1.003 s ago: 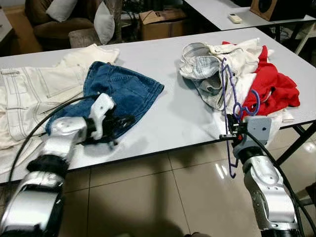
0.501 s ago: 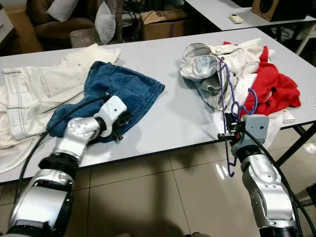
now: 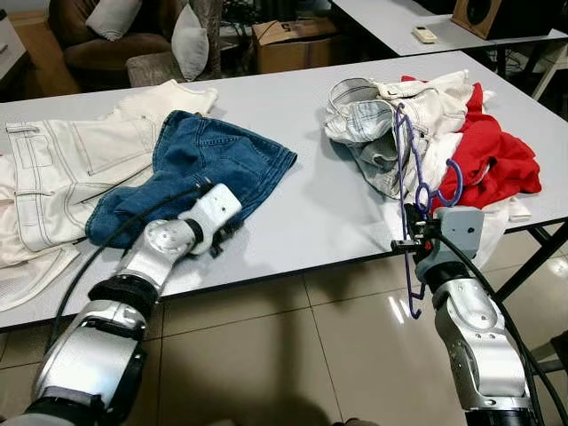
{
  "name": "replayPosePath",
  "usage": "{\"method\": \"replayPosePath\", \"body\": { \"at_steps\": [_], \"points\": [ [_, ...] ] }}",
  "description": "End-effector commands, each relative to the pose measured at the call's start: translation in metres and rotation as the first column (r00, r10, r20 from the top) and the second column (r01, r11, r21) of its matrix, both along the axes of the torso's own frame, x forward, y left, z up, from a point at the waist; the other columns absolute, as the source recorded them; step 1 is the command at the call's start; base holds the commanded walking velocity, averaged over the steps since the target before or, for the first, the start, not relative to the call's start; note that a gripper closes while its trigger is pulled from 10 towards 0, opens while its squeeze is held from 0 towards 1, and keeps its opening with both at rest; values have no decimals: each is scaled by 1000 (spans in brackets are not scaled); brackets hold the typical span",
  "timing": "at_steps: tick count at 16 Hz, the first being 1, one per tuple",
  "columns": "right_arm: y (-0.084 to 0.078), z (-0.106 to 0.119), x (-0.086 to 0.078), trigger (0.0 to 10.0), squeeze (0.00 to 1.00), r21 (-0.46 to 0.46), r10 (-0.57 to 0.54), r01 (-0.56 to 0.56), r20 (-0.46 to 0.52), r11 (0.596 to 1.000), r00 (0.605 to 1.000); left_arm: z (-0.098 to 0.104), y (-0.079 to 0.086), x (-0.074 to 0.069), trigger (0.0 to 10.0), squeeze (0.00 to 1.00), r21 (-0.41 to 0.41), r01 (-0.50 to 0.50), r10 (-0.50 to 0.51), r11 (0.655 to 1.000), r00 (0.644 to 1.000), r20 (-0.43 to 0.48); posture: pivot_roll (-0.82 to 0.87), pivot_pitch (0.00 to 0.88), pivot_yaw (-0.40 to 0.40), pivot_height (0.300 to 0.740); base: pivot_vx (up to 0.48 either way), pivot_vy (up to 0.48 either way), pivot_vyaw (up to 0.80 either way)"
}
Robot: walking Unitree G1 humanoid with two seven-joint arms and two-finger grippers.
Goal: Hang hanger
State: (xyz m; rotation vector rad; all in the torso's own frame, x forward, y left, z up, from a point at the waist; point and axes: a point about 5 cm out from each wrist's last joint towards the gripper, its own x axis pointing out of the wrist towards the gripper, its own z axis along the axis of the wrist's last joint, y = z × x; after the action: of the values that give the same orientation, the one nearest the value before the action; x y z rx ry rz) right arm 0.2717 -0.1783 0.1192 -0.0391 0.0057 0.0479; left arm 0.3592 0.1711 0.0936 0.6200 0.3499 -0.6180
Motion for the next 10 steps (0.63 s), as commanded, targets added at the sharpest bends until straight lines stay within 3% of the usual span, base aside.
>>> {"method": "replayPosePath", "body": {
  "at_steps": [1,6,7,8,9,10],
  "points": [
    [0,0,-1,10000,0,1,-5,5,10,1000,1000,-5,4,0,10000,0,33,-26,27,999,999,-37,-138,0,73,740,0,0,0],
    [1,0,-2,10000,0,3,-5,5,8,1000,1000,-25,6,-11,10000,0,2,-67,66,998,973,-222,-140,0,75,740,0,0,0],
    [1,-1,-2,10000,0,3,-6,6,6,1000,1000,-29,6,-14,7804,0,-34,-84,71,996,960,-272,-139,0,75,740,0,0,0],
    [1,-1,-2,10000,0,3,-6,6,6,1000,1000,-30,6,-14,4471,0,-36,-88,74,995,957,-279,-139,0,75,740,0,0,0],
    [1,-1,-2,10000,0,3,-6,6,6,1000,1000,-31,6,-15,510,0,-46,-93,76,995,954,-291,-140,0,75,740,0,0,0],
    [0,0,-2,10000,0,3,-7,7,6,1000,1000,-32,7,-16,0,0,-58,-100,78,993,950,-303,-139,0,76,740,0,0,0]
  ]
}}
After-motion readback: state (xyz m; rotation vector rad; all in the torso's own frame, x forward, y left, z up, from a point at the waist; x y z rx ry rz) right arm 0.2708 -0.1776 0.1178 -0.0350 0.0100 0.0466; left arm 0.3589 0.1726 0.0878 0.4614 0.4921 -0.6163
